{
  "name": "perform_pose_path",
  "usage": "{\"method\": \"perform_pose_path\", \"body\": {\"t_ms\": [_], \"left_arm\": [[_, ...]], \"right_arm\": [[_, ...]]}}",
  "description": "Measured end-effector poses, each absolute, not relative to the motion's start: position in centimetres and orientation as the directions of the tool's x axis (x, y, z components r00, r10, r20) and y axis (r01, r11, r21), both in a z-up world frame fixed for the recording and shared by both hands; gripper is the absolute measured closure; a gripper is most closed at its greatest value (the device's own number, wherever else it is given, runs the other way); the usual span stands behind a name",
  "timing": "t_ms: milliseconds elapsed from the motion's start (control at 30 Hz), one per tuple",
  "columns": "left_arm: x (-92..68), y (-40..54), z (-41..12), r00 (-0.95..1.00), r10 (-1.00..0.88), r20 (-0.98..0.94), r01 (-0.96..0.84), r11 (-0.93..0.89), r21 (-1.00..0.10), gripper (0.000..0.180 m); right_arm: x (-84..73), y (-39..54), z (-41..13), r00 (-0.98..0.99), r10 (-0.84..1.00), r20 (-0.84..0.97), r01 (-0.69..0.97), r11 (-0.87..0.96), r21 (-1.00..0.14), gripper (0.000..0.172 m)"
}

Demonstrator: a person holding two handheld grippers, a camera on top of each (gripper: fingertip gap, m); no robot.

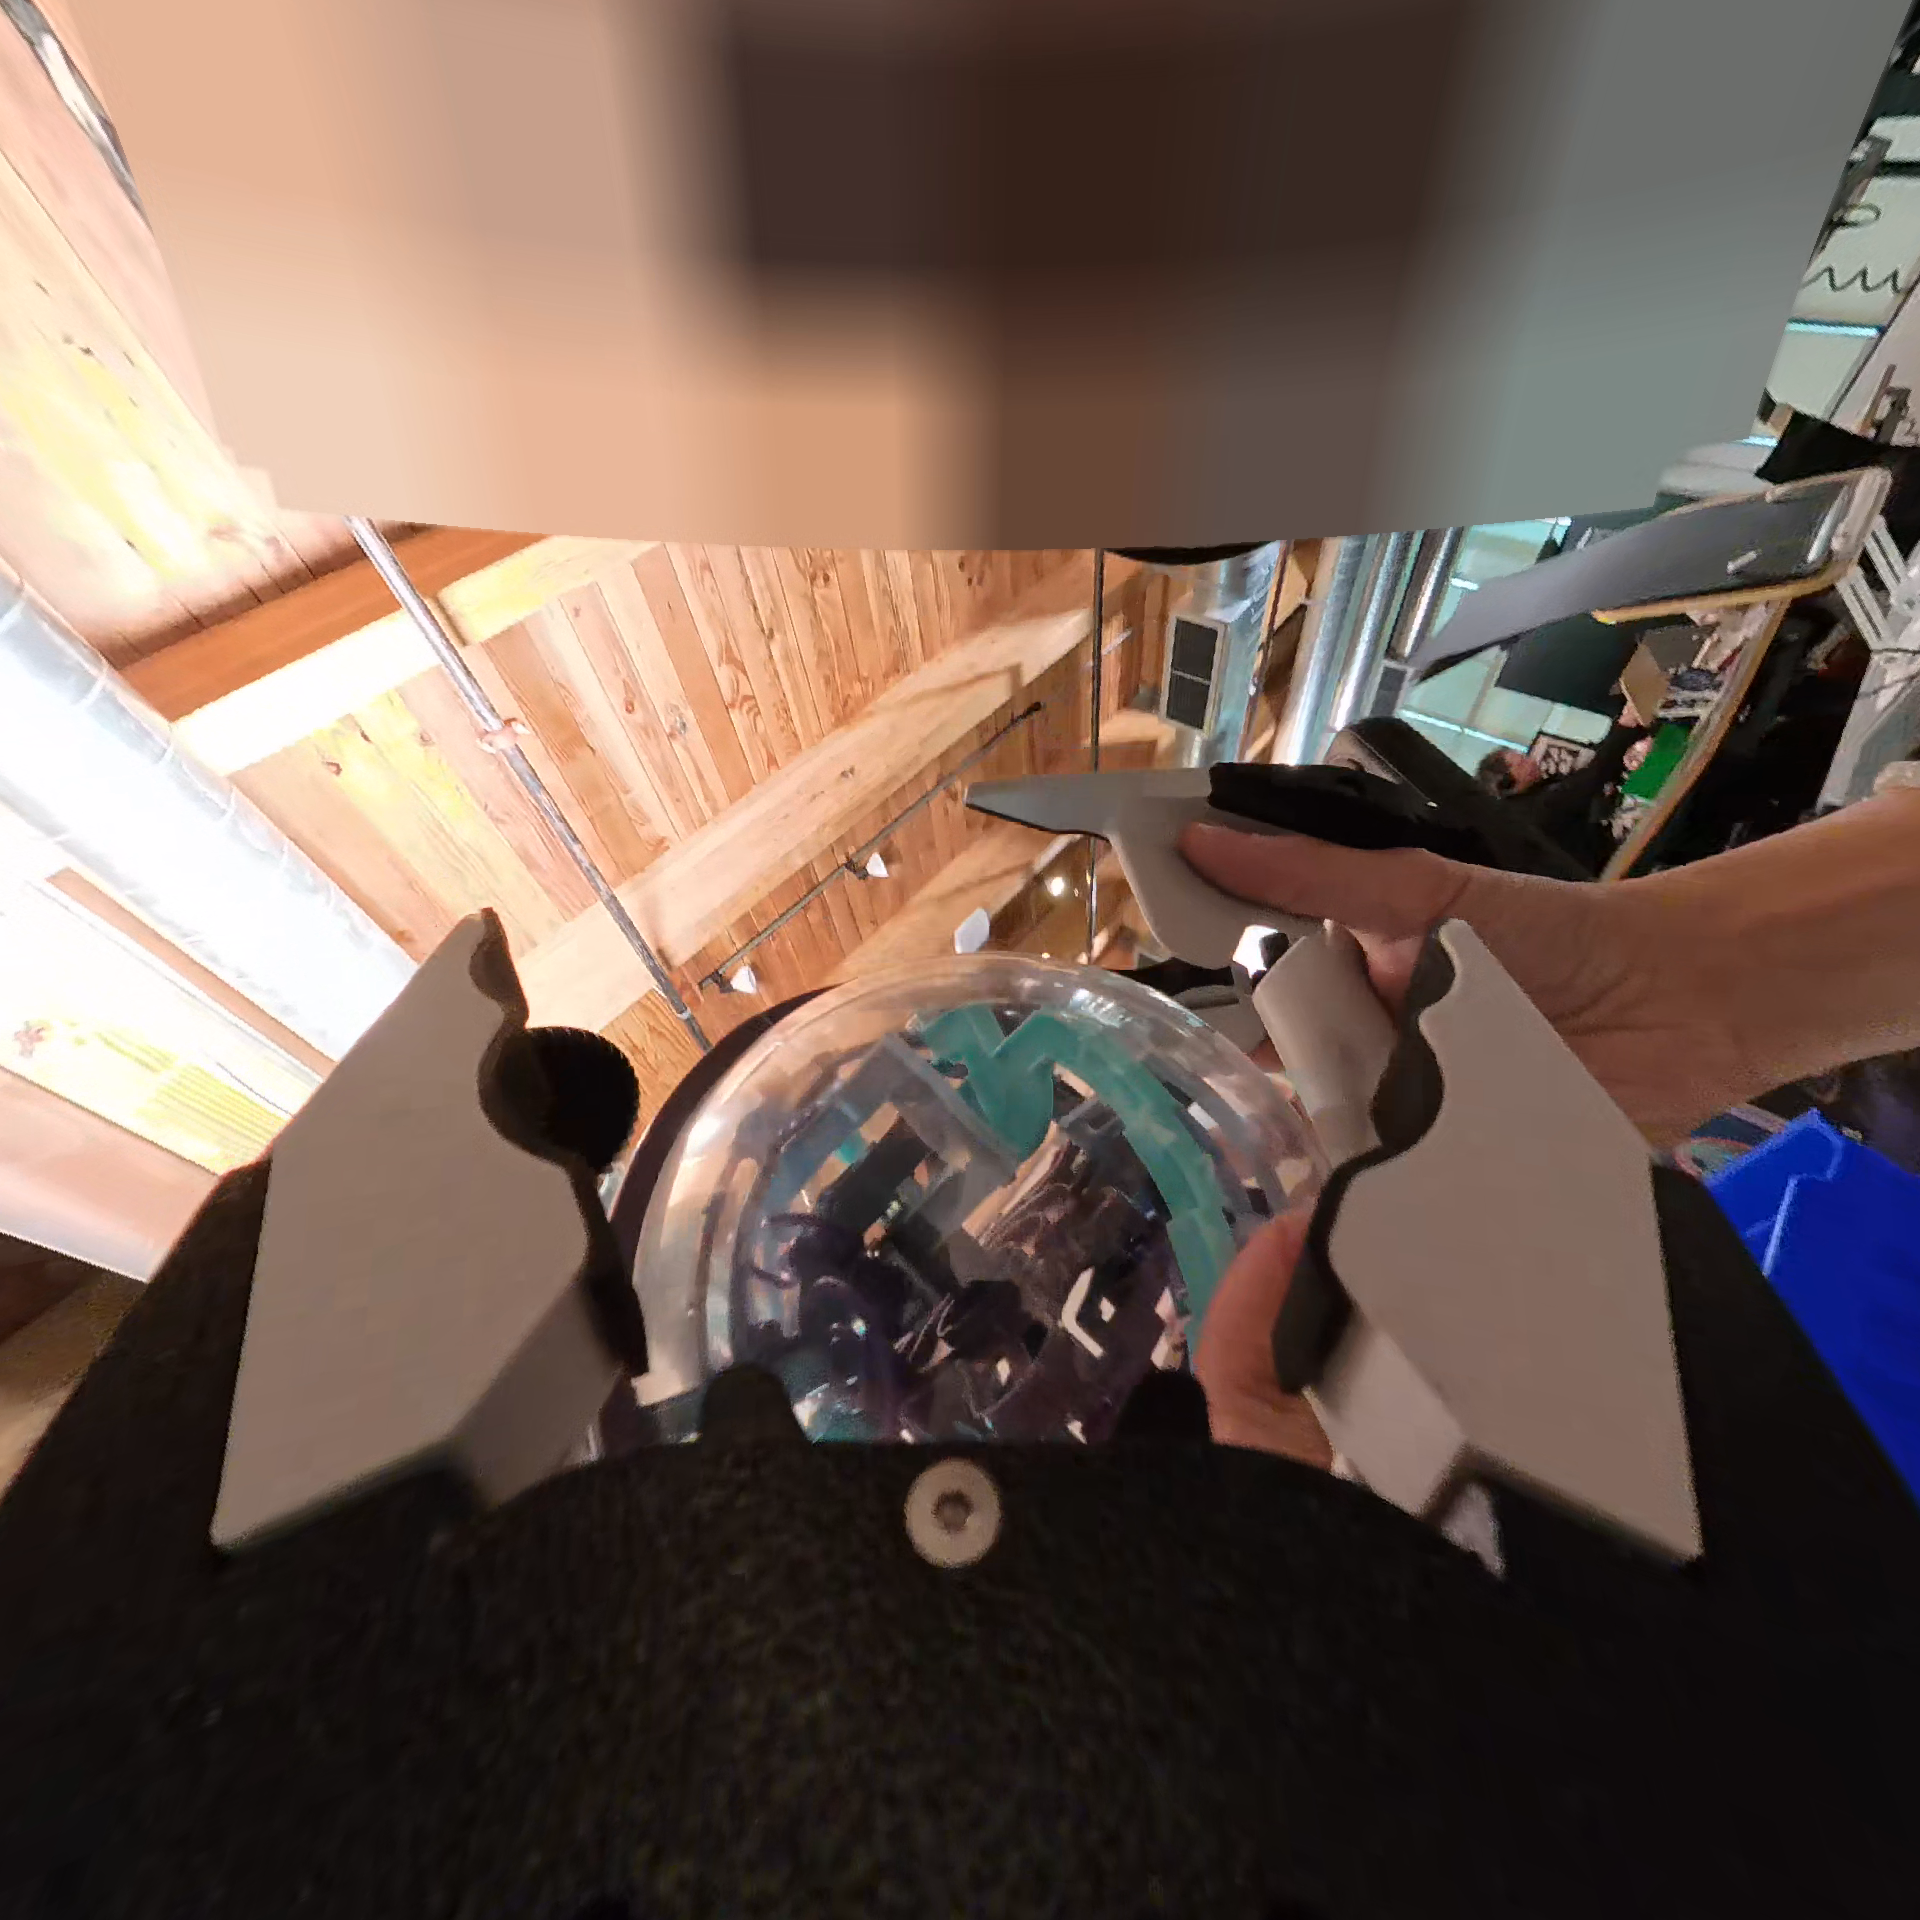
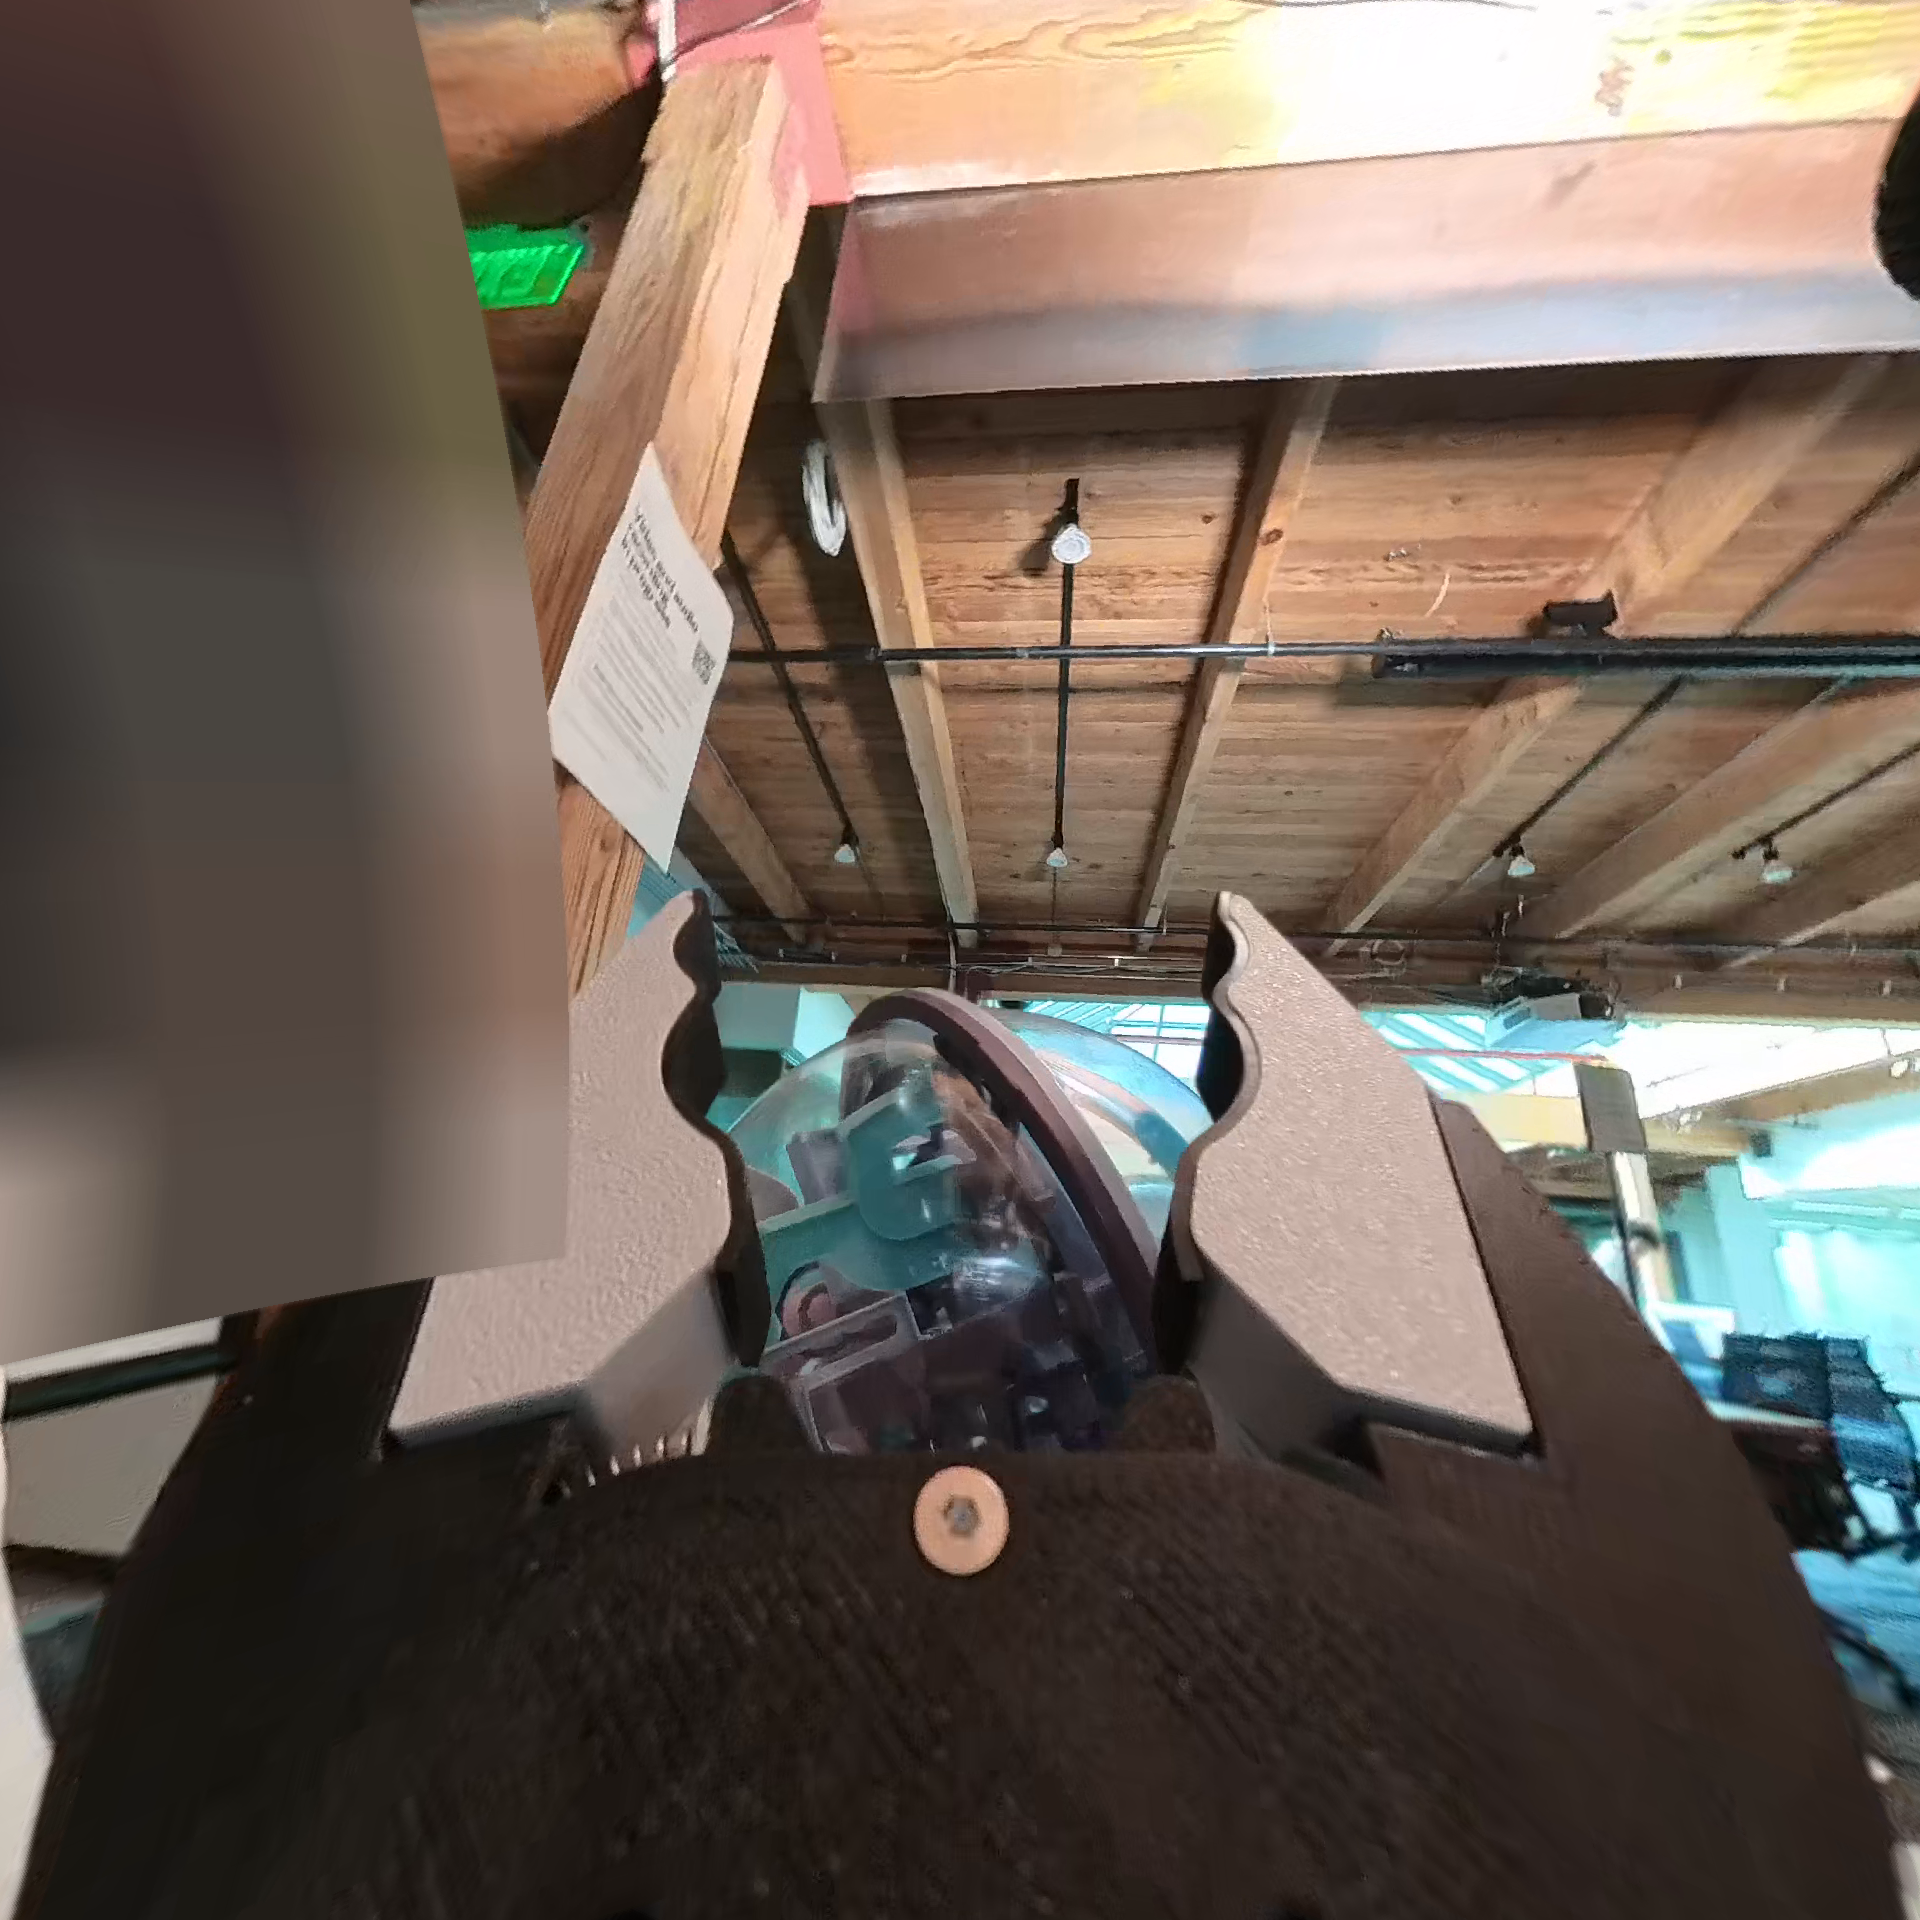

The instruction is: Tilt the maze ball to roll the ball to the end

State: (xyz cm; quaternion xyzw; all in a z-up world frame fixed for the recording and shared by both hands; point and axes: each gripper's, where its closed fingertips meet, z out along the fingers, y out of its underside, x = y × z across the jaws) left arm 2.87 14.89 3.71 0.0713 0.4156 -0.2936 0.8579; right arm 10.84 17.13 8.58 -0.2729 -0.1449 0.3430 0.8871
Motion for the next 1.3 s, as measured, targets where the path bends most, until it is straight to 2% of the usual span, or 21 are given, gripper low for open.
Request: {"method": "perform_pose_path", "body": {"t_ms": [300, 600, 800, 967, 1067, 1300], "left_arm": [[3.3, 16.3, 4.1, 0.418, -0.503, -0.756, 0.541, 0.807, -0.237, 0.024], [3.5, 15.3, 3.8, 0.426, -0.436, -0.793, 0.517, 0.836, -0.183, 0.024], [4.0, 17.0, 5.0, 0.415, -0.549, -0.726, 0.46, 0.815, -0.353, 0.024], [4.6, 17.3, 4.5, 0.379, -0.555, -0.74, 0.447, 0.811, -0.379, 0.024], [5.1, 18.1, 4.3, 0.359, -0.596, -0.719, 0.419, 0.791, -0.446, 0.024], [5.8, 19.3, 3.8, 0.323, -0.648, -0.689, 0.401, 0.754, -0.521, 0.024]], "right_arm": [[12.1, 18.8, 7.7, 0.682, 0.73, -0.047, -0.619, 0.541, -0.57, 0.085], [11.9, 18.9, 7.6, 0.69, 0.723, -0.038, -0.608, 0.55, -0.573, 0.086], [12.0, 20.4, 6.8, 0.682, 0.723, -0.113, -0.617, 0.486, -0.618, 0.079], [12.3, 21.5, 6.1, 0.683, 0.713, -0.158, -0.623, 0.455, -0.636, 0.079], [12.3, 22.4, 5.5, 0.686, 0.702, -0.19, -0.616, 0.422, -0.665, 0.073], [12.7, 23.9, 4.3, 0.682, 0.679, -0.272, -0.628, 0.353, -0.694, 0.074]]}}
